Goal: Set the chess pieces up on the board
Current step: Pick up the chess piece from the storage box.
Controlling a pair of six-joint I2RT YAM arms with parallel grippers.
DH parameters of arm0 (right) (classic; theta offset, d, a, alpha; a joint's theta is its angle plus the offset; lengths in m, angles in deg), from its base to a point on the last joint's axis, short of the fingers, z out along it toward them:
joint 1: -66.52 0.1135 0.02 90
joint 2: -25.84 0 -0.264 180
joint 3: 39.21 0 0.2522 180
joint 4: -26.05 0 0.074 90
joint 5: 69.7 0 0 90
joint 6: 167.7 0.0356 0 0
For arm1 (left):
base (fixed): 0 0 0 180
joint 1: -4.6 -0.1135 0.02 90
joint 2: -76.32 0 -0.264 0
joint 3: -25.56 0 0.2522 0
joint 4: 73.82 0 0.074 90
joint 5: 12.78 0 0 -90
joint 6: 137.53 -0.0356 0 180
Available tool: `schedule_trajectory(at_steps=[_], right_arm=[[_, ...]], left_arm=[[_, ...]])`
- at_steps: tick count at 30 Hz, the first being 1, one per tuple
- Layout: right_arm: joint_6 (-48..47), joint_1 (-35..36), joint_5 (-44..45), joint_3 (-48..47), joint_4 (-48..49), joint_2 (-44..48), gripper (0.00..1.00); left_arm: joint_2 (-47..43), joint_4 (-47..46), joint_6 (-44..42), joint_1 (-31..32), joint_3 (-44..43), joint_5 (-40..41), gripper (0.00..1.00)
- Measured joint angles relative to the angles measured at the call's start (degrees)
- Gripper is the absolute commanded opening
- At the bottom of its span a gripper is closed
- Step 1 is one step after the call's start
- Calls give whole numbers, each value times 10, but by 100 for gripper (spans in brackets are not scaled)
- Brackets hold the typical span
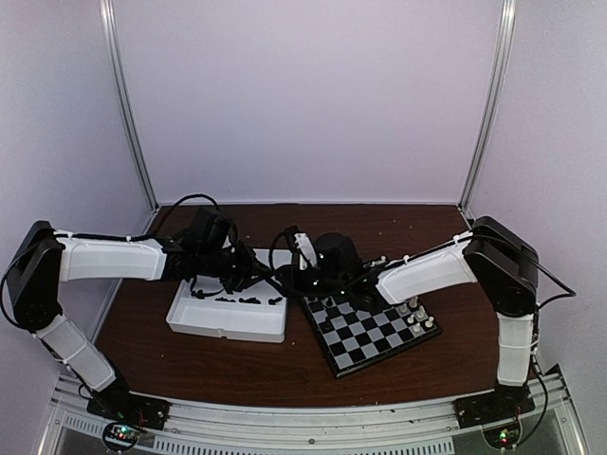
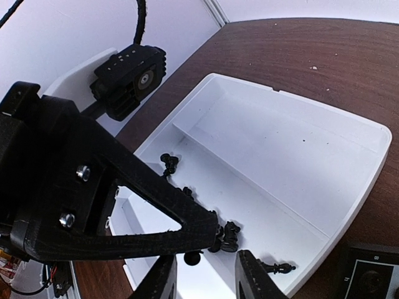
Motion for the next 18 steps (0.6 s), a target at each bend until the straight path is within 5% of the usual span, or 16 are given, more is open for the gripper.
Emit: schedule_trajectory(at_steps=[18], right_arm=[[12, 2, -2, -24, -5, -20, 13]], left_arm=[[0, -14, 9, -5, 9, -9, 14]])
